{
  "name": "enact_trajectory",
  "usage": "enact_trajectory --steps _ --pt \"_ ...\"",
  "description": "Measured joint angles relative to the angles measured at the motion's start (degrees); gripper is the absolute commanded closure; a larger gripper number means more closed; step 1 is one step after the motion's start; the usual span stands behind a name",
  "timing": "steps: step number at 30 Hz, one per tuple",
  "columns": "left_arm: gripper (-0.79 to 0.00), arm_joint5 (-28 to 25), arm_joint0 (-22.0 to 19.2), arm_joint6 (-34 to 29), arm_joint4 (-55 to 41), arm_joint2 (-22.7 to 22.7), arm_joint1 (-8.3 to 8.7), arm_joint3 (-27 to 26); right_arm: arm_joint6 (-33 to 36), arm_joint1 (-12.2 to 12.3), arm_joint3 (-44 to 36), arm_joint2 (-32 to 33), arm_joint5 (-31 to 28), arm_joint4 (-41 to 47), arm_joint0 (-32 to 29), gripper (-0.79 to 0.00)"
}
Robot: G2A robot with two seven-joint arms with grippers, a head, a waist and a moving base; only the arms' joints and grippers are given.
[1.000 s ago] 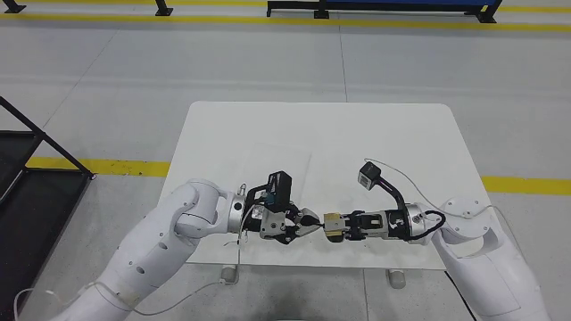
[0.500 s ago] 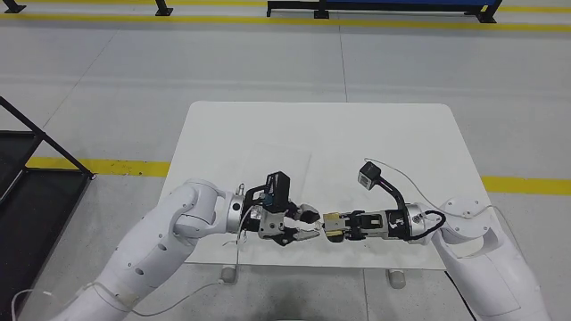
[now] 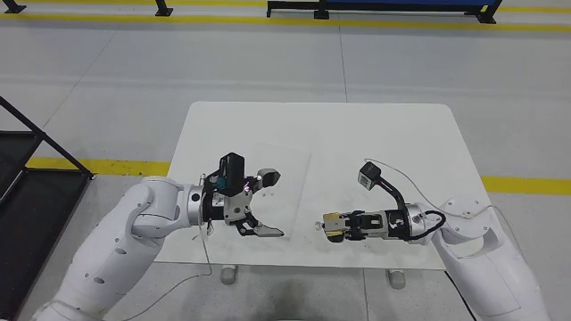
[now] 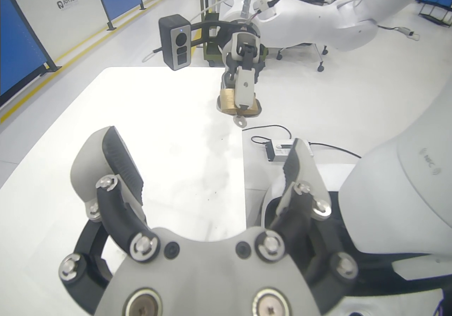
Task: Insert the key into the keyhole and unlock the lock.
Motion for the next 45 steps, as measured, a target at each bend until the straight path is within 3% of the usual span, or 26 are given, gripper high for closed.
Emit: enact_trajectory --steps 6,14,19,33,39,45 --pt "-0.785 0.00 3.33 1.40 -1.27 -4.22 1.43 -1.37 0.00 0.00 0.00 0.00 0.00 0.00 0.00 0.000" --pt "-0.785 0.00 4.19 1.63 -1.17 -4.99 1.79 -1.36 -0.16 -0.02 -0.01 -0.07 0.03 -0.03 -0.04 0.000" --pt "-0.785 0.00 4.19 1.62 -1.17 -4.99 1.78 -1.36 -5.99 -0.67 2.02 -3.36 3.68 -3.30 2.73 0.000" --pt "-0.785 0.00 4.19 1.62 -1.17 -4.99 1.79 -1.36 -13.92 -5.04 23.38 -15.89 8.64 -9.55 22.82 0.000" --pt "-0.785 0.00 4.19 1.62 -1.17 -4.99 1.79 -1.36 -17.36 -6.98 34.69 -19.65 10.22 -11.78 28.21 0.000" --pt "-0.785 0.00 4.19 1.62 -1.17 -4.99 1.79 -1.36 -18.83 -8.58 40.70 -23.29 11.66 -14.86 30.76 0.000"
